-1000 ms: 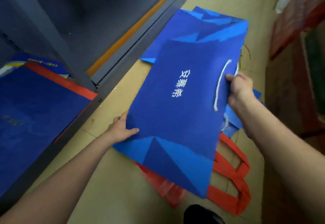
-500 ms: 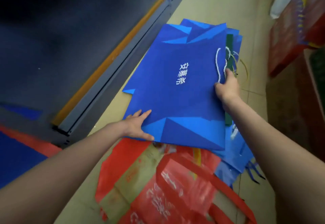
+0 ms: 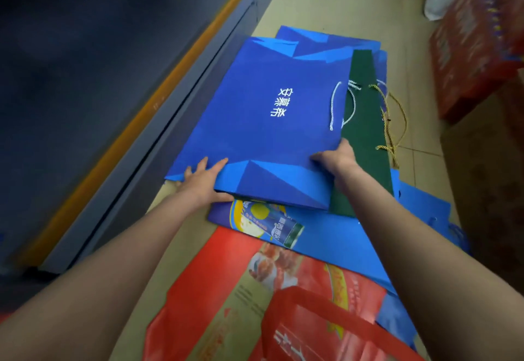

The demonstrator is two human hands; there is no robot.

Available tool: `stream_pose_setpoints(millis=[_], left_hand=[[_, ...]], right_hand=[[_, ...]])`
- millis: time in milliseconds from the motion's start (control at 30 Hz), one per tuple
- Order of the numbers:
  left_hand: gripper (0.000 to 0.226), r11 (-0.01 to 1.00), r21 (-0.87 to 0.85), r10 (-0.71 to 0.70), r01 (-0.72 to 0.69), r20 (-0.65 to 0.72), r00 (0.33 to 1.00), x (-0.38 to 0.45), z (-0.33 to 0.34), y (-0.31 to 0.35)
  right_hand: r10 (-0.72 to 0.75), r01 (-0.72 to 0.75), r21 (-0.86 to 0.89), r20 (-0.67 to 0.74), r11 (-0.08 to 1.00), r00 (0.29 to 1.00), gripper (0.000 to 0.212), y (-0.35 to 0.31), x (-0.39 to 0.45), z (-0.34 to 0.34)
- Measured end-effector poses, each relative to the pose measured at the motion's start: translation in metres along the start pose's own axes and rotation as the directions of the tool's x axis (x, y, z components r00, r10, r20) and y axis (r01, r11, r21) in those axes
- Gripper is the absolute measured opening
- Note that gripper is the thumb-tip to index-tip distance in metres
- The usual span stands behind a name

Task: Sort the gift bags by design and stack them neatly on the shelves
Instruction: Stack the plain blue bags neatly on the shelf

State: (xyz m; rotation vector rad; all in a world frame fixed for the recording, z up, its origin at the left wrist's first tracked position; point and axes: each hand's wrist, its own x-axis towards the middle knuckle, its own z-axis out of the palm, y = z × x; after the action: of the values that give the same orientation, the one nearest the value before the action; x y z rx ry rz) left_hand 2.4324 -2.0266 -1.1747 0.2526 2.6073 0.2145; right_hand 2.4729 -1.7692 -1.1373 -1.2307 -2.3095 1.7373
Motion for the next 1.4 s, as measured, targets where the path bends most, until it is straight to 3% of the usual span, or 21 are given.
stream_pose_setpoints(millis=[167,300,433,567,633,800,933,1033,1133,1233,1400], left_hand=[[0.106,0.992,-0.101,0.059,-0.069,-0.105,0.993,-0.006,-0.013,0.000],[0.088,0.979,-0.081,0.168,-0.187,-0.196,0.966,-0.007,-0.015,0.035],[0.095,0.959,-0.027,0.276,-0.282,-0.141,0.951,-0.018,-0.014,0.073],[0.100,0.924,0.238,0.301,-0.300,0.036,0.953,-0.030,0.005,0.072],[0.093,0.910,0.309,0.274,-0.276,0.052,0.960,-0.031,0.009,0.071],[0.090,0.950,0.227,0.212,-0.213,0.030,0.977,-0.025,0.002,0.079],[0.104,0.981,0.156,0.112,-0.117,0.041,0.993,-0.019,-0.003,0.075],[0.114,0.991,0.126,0.044,-0.050,0.052,0.998,-0.016,-0.003,0.071],[0.120,0.992,0.123,0.017,-0.023,0.050,0.999,-0.013,-0.004,0.066],[0.122,0.994,0.109,0.004,-0.009,0.044,0.999,-0.011,-0.010,0.062],[0.114,0.997,0.072,0.004,-0.003,-0.013,1.000,-0.006,-0.042,0.051]], right_hand=[[-0.231,0.236,0.039,-0.109,0.971,0.967,0.044,-0.043,-0.009,-0.017],[-0.361,0.356,-0.064,-0.149,0.932,0.920,0.048,-0.069,-0.007,-0.067],[-0.258,0.261,0.020,-0.093,0.965,0.962,0.048,-0.059,-0.009,-0.113],[-0.020,0.031,-0.214,0.052,0.976,0.998,0.048,0.003,-0.020,-0.133],[0.075,-0.044,-0.195,0.155,0.980,0.985,0.053,0.032,-0.025,-0.130],[0.060,-0.051,-0.225,0.032,0.973,0.998,0.077,0.054,-0.009,-0.118],[0.100,-0.080,-0.216,0.084,0.973,0.991,0.089,0.052,-0.014,-0.115],[0.085,-0.028,-0.419,0.117,0.907,0.989,0.116,0.059,-0.026,-0.110],[0.132,0.014,-0.679,0.163,0.734,0.978,0.130,0.066,-0.047,-0.096],[0.089,0.074,-0.778,0.164,0.624,0.982,0.128,0.072,-0.054,-0.089],[-0.061,0.121,-0.621,0.117,0.775,0.991,0.103,0.049,-0.031,-0.111]])
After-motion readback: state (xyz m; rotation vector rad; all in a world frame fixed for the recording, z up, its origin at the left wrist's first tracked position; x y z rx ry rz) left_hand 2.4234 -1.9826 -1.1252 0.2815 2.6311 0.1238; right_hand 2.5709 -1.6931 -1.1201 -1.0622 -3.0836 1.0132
